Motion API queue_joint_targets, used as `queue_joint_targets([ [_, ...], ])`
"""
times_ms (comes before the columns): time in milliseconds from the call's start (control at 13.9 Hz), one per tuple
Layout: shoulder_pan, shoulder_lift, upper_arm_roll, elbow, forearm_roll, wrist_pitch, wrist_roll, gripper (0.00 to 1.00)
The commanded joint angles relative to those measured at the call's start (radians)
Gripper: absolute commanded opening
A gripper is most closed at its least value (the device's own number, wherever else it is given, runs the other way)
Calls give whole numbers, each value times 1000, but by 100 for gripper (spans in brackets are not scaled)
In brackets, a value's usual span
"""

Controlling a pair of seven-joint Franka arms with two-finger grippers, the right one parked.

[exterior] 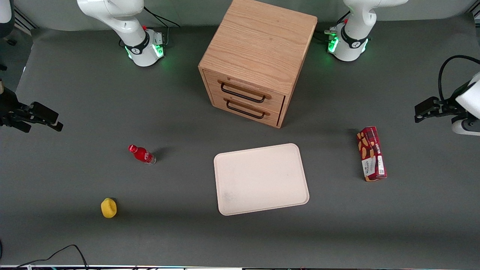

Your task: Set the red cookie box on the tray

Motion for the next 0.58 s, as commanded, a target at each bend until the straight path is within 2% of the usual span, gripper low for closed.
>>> queue_joint_targets([
  [0,10,-17,-1,-18,-25,-10,-6,100],
  [505,5,15,-2,11,-28,-9,-13,100],
])
